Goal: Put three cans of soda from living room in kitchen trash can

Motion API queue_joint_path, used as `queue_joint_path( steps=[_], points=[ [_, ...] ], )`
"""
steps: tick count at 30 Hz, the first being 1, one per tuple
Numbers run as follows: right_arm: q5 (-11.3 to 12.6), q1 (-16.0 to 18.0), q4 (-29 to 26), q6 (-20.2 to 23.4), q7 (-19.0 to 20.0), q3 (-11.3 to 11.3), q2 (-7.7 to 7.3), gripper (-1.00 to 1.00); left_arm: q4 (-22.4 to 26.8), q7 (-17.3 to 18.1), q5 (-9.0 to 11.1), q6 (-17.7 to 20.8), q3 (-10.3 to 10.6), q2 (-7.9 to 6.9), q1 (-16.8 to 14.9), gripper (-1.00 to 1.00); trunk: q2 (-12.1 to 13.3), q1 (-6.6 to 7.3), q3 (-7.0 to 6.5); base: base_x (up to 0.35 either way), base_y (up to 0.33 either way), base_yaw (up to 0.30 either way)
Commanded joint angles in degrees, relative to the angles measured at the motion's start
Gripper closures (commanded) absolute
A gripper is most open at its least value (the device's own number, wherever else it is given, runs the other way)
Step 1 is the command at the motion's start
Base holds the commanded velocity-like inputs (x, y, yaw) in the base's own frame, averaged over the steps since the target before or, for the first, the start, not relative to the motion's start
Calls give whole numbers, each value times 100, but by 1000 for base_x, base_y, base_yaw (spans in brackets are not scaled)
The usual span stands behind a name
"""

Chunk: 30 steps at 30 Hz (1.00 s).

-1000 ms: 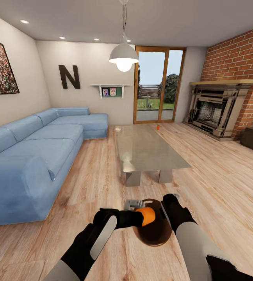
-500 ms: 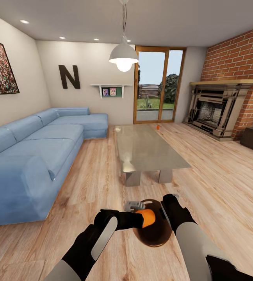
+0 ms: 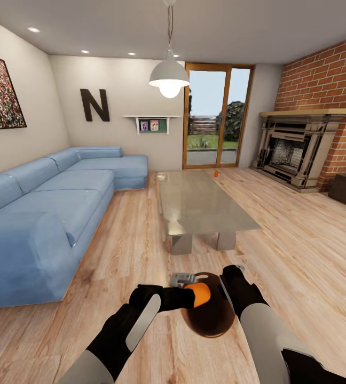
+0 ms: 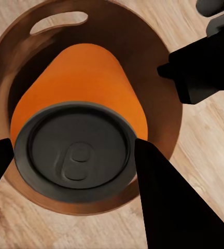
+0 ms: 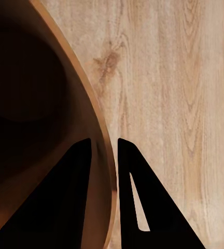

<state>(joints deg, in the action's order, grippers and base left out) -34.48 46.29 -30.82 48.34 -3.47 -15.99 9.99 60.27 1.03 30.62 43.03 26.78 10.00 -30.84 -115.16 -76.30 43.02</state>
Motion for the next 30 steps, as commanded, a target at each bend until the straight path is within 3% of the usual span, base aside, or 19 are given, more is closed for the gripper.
queue_joint_path(
  steps=[1,16,20,30],
  points=[
    [9,3,-3,0,12,7,1,100,-6,19,-12,-9,1,0,-3,100,0,0,-1,0,0,0],
    [98,3,-16,9,60,33,1,100,-457,20,-12,-299,23,0,-87,100,0,0,-1,0,0,0],
    [513,3,-23,108,66,170,1,100,-476,20,-12,-310,27,0,-102,100,0,0,-1,0,0,0],
    [1160,3,-31,238,70,710,1,100,-490,20,-12,-336,29,0,-106,100,0,0,-1,0,0,0]
  ],
)
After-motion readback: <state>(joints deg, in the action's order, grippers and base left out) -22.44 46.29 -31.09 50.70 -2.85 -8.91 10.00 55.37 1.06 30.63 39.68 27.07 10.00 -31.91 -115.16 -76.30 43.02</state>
